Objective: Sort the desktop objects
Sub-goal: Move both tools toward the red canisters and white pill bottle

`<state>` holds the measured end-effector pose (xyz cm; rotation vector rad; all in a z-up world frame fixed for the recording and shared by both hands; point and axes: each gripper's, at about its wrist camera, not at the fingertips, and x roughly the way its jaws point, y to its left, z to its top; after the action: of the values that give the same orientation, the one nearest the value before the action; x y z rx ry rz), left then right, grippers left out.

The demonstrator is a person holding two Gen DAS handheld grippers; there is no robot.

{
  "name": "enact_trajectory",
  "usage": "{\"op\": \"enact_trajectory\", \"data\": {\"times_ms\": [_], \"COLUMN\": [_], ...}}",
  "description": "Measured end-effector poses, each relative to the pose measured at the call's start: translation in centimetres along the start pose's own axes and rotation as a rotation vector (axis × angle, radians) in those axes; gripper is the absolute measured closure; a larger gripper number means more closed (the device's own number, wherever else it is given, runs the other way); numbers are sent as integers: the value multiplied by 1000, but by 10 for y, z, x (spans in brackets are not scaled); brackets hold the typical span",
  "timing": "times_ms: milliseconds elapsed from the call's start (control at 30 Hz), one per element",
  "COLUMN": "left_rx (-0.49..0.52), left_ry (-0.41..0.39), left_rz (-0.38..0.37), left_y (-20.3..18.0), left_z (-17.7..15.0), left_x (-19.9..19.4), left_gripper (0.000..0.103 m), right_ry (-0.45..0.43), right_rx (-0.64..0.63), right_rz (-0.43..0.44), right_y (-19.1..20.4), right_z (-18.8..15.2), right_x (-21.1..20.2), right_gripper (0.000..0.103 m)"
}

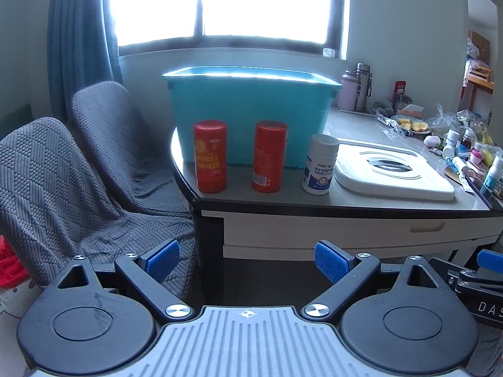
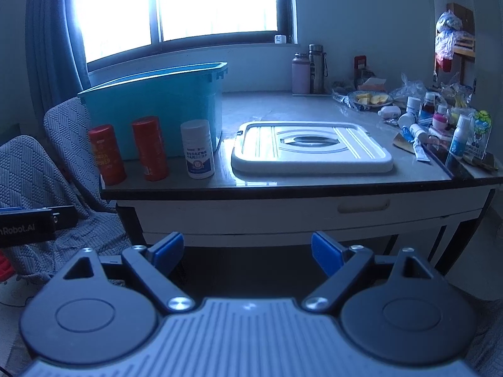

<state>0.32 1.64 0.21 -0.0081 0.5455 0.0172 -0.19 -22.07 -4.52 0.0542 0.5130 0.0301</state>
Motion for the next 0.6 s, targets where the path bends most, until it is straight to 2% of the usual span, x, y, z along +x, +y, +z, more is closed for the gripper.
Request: {"op": "enact_trajectory", "data": {"times_ms": [367,600], "left_rx": [-14,-26], "left_ry": [15,9], "left_rz": [7,25], "left_y": [18,29], "left_z": [11,20], "left_x": [-2,7], "left_gripper": [9,9], "right_ry": [21,5], "right_rx": [-4,-4], "right_rz": [20,31], "right_y": [12,24], "right_z": [11,18], "right_x": [2,14], "right_gripper": [14,14]}}
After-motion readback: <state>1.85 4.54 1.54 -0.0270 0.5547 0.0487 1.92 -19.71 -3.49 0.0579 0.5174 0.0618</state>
